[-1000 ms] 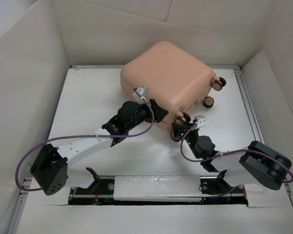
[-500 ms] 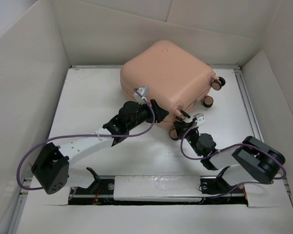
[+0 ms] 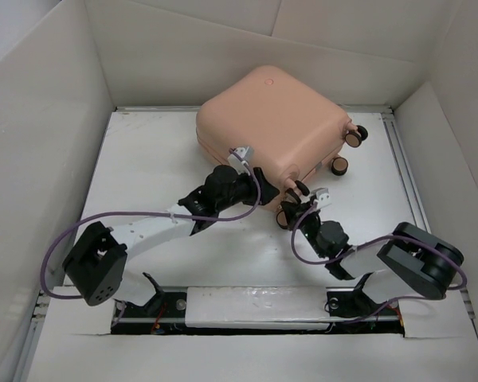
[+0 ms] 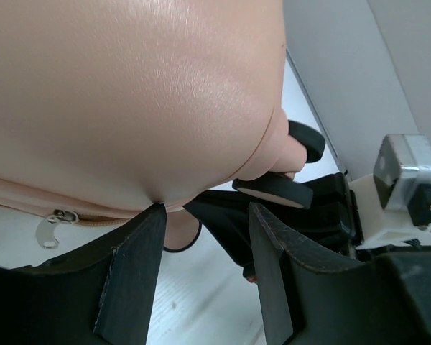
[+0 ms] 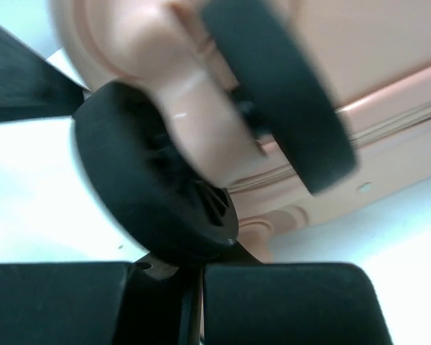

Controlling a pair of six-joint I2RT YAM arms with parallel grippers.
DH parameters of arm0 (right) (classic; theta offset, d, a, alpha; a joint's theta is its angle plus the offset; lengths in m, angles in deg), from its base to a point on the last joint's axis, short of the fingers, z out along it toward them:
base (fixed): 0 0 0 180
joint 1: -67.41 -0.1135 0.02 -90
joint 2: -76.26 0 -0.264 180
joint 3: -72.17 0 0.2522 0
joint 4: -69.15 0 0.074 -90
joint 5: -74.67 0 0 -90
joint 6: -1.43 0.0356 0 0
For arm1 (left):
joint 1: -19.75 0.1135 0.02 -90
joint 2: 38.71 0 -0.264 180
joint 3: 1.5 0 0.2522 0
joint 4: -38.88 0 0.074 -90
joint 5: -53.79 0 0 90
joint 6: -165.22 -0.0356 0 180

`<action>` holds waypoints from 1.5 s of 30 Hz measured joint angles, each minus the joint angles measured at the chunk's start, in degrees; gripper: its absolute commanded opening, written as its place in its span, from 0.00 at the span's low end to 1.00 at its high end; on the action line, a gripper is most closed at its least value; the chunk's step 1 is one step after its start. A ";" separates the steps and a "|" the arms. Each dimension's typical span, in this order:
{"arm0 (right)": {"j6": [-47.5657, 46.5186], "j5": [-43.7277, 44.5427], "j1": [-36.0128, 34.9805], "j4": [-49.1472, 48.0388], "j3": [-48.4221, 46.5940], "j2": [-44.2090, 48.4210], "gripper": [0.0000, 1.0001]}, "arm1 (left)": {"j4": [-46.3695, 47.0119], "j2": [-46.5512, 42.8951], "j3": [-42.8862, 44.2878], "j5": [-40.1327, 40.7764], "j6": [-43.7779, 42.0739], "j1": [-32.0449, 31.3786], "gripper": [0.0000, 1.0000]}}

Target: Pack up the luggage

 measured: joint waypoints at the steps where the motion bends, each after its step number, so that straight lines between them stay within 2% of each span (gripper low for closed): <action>1: 0.00 0.72 -1.49 0.00 -0.15 0.00 0.00 | -0.35 0.63 0.28 -0.44 0.04 -0.07 0.45; 12: -1.86 15.17 -11.30 1.05 -2.49 -1.16 0.00 | -4.20 5.62 5.84 -5.35 0.90 -1.07 0.43; 27: -1.20 24.09 -17.62 -7.15 -14.08 -19.56 0.00 | -16.31 9.29 15.06 -13.68 1.60 -0.13 0.43; 35: 2.16 30.53 -18.49 -8.98 -23.93 -27.34 0.00 | -22.32 9.31 17.73 -15.80 2.71 3.63 0.55; 39: 2.08 32.65 -18.53 -8.90 -26.82 -28.96 0.00 | -23.93 8.70 18.47 -14.91 2.84 4.96 0.67; 41: 1.68 32.79 -18.56 -8.37 -28.00 -30.03 0.01 | -23.87 7.87 18.51 -14.27 4.61 5.35 0.77; 43: 0.92 32.00 -18.53 -7.96 -30.03 -31.65 0.11 | -21.09 5.95 19.04 -14.95 6.08 4.04 0.90; 44: 0.72 31.21 -18.53 -7.69 -31.04 -32.11 0.31 | -20.63 4.50 19.58 -15.17 6.51 3.34 0.97; 45: 0.98 29.00 -18.51 -7.17 -31.54 -32.28 0.42 | -19.30 2.97 19.78 -15.08 6.62 2.56 1.00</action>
